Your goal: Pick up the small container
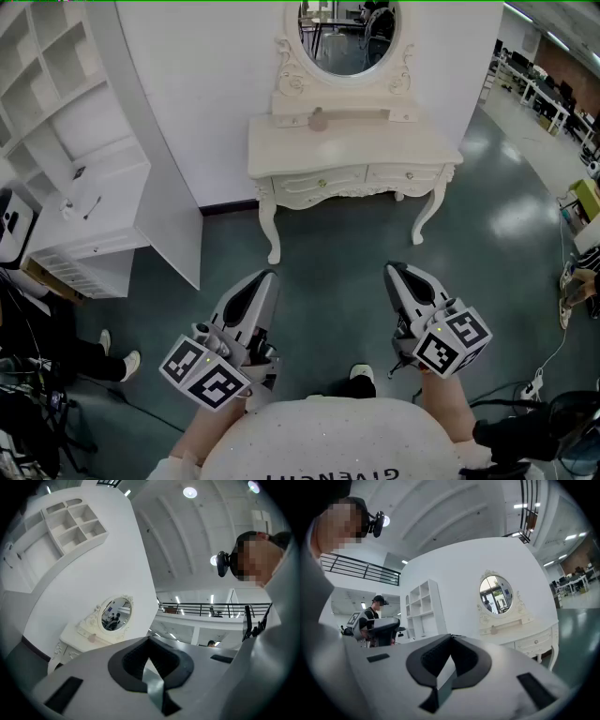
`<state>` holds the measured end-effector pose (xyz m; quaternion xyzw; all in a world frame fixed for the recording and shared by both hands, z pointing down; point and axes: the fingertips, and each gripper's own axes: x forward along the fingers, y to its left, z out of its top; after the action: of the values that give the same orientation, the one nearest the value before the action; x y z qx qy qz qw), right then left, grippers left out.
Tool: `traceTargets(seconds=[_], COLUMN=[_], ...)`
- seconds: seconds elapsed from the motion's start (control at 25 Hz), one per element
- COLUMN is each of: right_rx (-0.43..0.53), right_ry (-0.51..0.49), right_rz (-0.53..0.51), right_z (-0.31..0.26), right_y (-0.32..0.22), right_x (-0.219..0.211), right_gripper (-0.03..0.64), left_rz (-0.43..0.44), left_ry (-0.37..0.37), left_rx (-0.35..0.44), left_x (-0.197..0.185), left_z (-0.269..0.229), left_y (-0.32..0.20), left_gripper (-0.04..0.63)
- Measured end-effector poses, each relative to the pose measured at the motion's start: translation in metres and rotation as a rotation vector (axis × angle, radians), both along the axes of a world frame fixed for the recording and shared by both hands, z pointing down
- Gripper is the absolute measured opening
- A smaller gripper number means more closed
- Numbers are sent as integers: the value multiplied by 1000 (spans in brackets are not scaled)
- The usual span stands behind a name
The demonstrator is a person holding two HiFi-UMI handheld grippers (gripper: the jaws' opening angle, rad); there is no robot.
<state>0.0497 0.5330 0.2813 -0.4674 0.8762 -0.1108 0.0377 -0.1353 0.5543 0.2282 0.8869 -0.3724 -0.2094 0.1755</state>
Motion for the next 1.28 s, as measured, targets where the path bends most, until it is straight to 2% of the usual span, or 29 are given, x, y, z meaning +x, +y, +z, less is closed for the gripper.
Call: traceTargets(seconds=[0.4,0.6,0.76,0.88,1.28], right_rx=[-12,-29,-65,-66,-42], right_ry=[16,27,-2,-23,32], right_rz=[-4,20,43,51,-26], right_z=[9,21,28,27,12], right_y=[-9,-20,-36,-61,-192], right_x=[-4,-3,10,21,53], right_gripper=[-2,-2,0,0,0], left_rz=[24,55,59,60,13], left_ry=[4,12,43,47,28], left_rx=[-19,-61,-96,-93,-70], left_x=[2,6,9,16,57], left_z=[8,23,30,30,13], left_y=[-6,-16,-36,-61,-177], left_gripper=[2,2,1,2,2])
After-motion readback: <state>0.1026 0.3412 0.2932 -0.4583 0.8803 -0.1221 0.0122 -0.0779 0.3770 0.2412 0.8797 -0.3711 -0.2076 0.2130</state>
